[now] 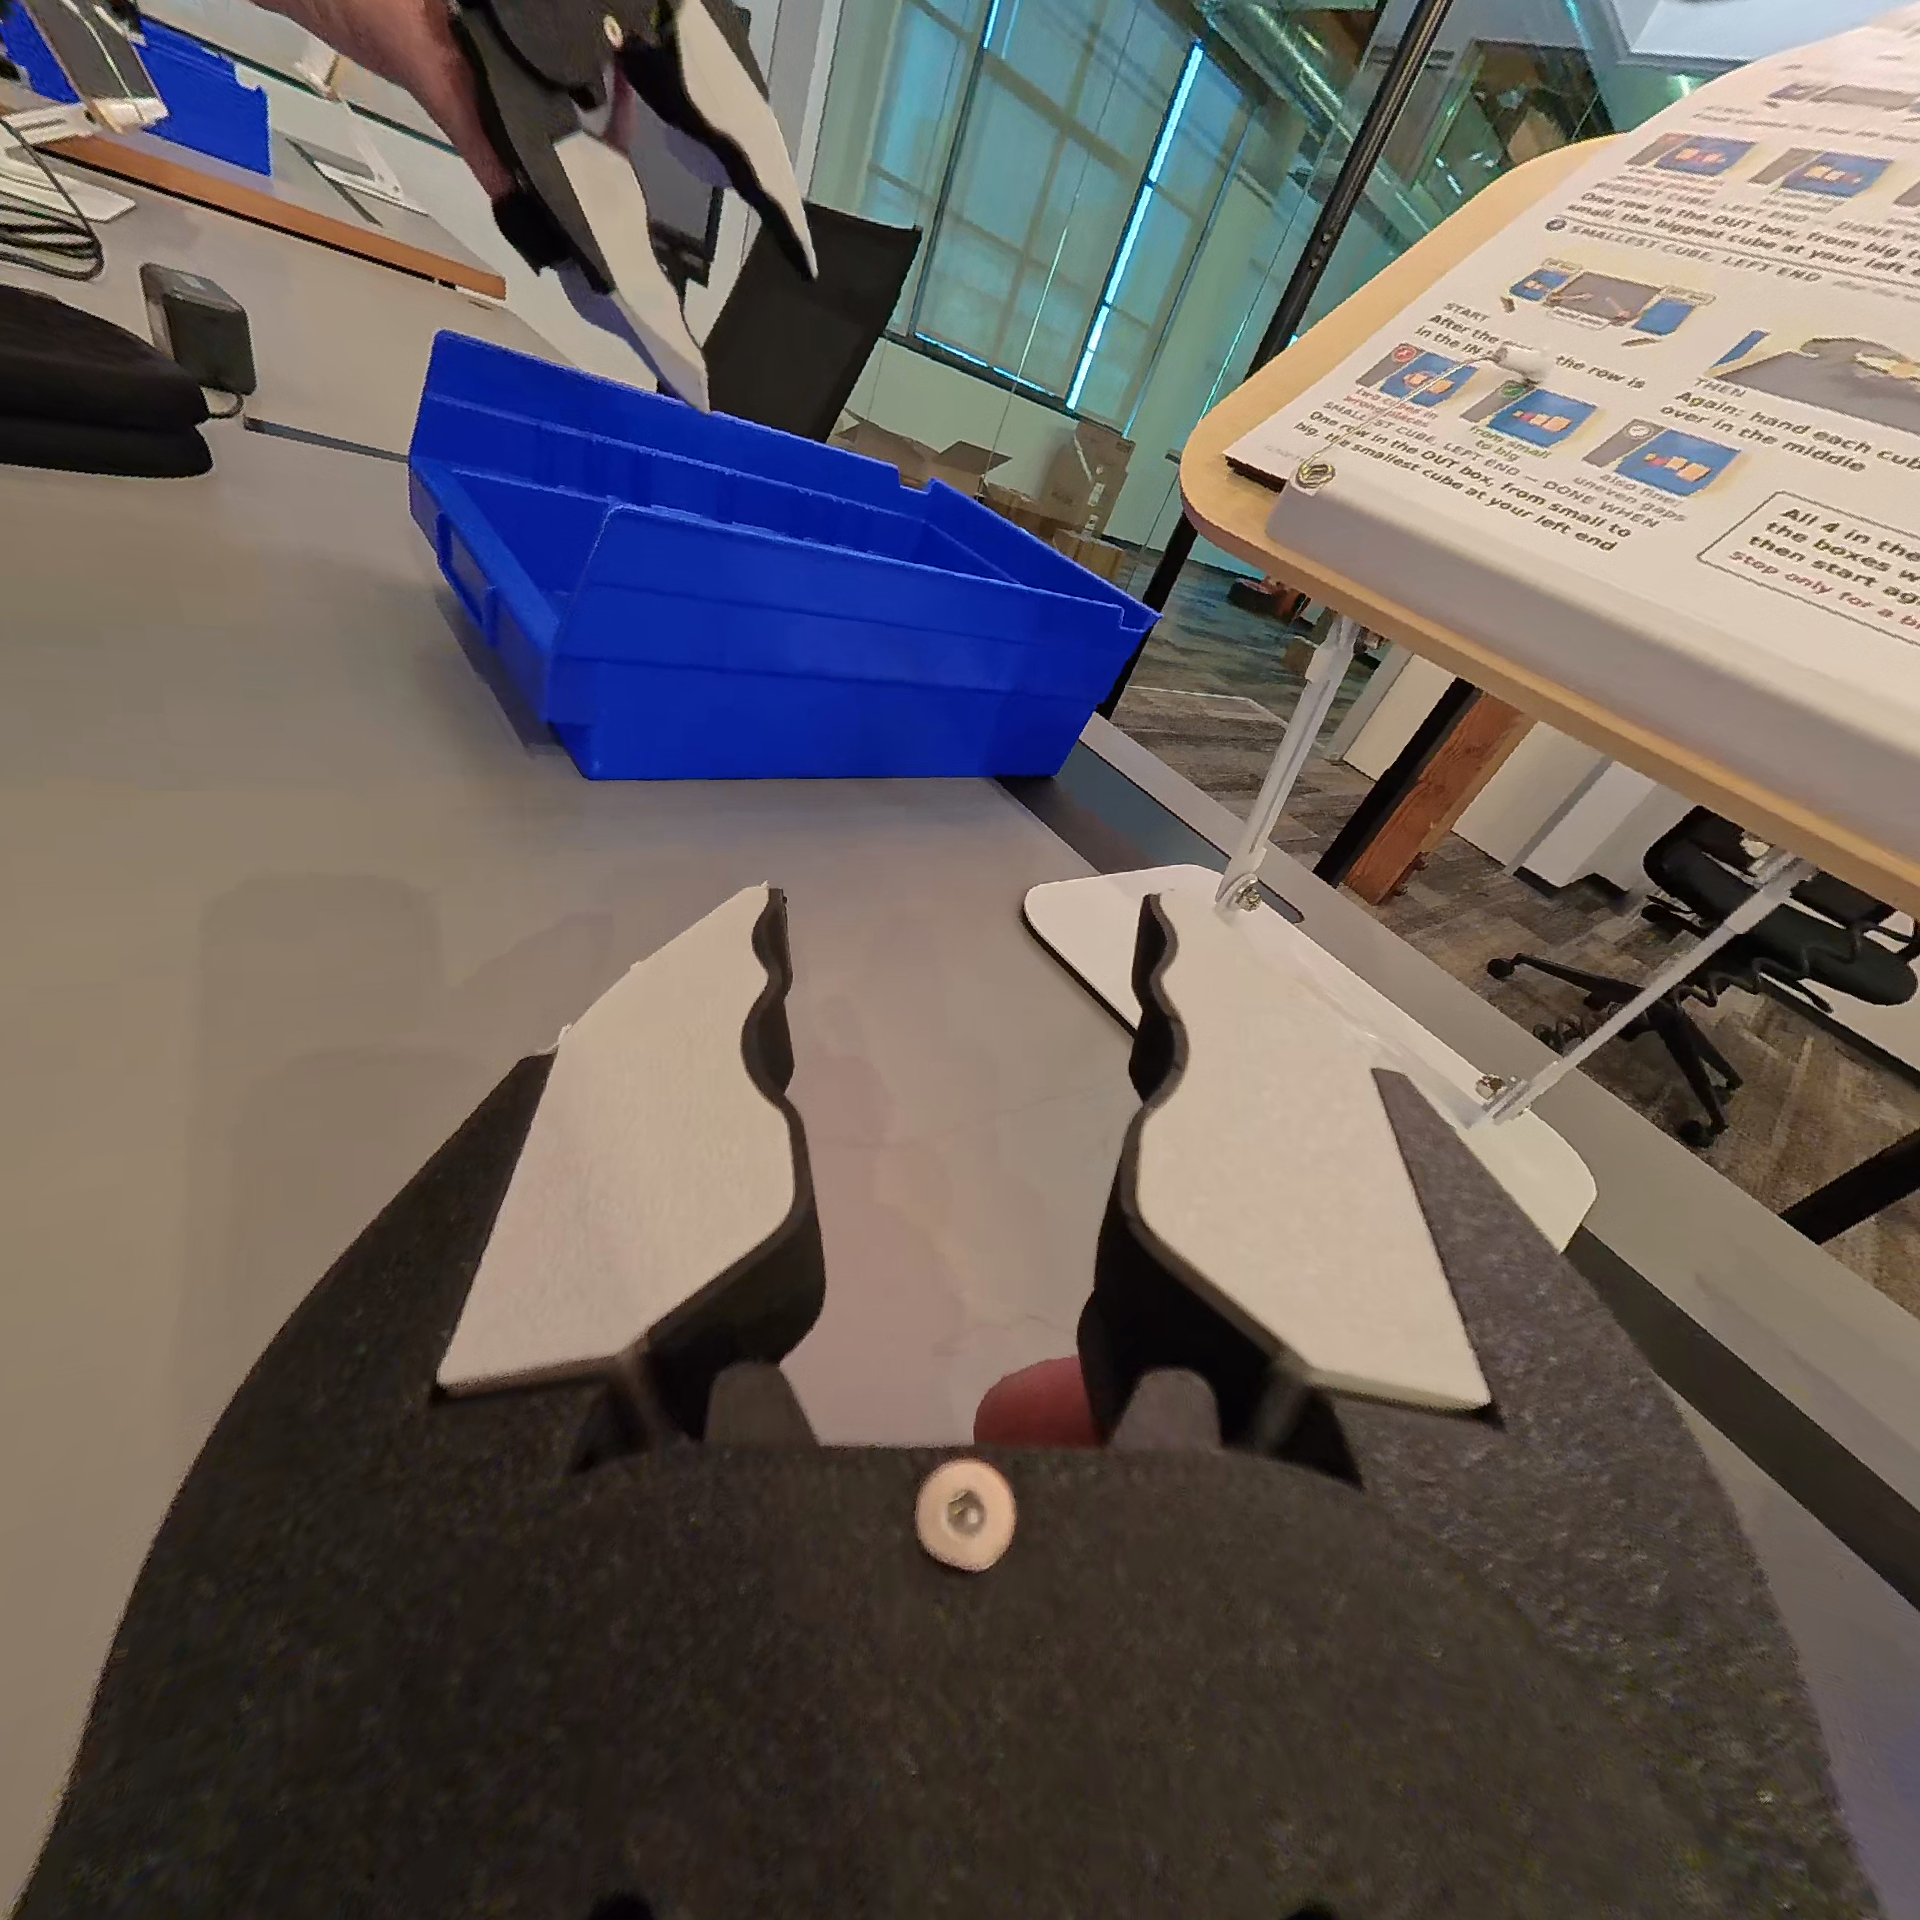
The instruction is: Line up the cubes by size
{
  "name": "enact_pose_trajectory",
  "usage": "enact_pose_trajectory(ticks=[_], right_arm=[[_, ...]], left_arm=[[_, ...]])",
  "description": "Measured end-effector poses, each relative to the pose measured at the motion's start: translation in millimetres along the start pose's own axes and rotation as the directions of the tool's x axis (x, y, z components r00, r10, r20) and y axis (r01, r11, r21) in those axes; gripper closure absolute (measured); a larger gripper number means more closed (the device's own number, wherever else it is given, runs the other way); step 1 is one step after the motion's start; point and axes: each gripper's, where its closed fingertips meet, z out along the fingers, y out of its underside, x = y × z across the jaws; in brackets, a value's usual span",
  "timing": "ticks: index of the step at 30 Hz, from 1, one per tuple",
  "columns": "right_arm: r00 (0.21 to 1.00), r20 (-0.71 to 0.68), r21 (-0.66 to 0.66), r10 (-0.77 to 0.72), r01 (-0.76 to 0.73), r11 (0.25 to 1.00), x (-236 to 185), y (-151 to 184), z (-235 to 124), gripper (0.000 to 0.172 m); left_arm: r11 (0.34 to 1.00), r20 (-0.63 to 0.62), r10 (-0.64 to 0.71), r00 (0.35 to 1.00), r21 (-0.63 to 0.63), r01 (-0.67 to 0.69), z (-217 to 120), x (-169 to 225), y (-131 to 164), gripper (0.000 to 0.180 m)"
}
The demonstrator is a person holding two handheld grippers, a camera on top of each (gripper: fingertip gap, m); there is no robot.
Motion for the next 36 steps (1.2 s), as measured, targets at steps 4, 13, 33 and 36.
enact_pose_trajectory(ticks=[4, 13, 33, 36], right_arm=[[1.000, 0.001, 0.000, 0.007, -0.007, 1.000, 1, 0, 0, 0.109], [1.000, 0.004, 0.001, 0.011, -0.011, 1.000, 1, 0, 0, 0.110], [1.000, 0.007, 0.003, 0.021, -0.021, 1.000, 1, 0, 0, 0.111], [1.000, 0.008, 0.003, 0.022, -0.022, 1.000, 1, 0, 0, 0.112]], left_arm=[[0.987, -0.098, 0.142, 0.985, -0.054, -0.148, 24, 13, 5, 0.104], [0.893, -0.281, 0.367, 0.886, -0.160, -0.421, 66, 29, 22, 0.119], [0.731, -0.582, 0.404, 0.706, -0.258, -0.631, 106, 51, 50, 0.125], [0.686, -0.620, 0.402, 0.674, -0.284, -0.671, 108, 54, 57, 0.131]])
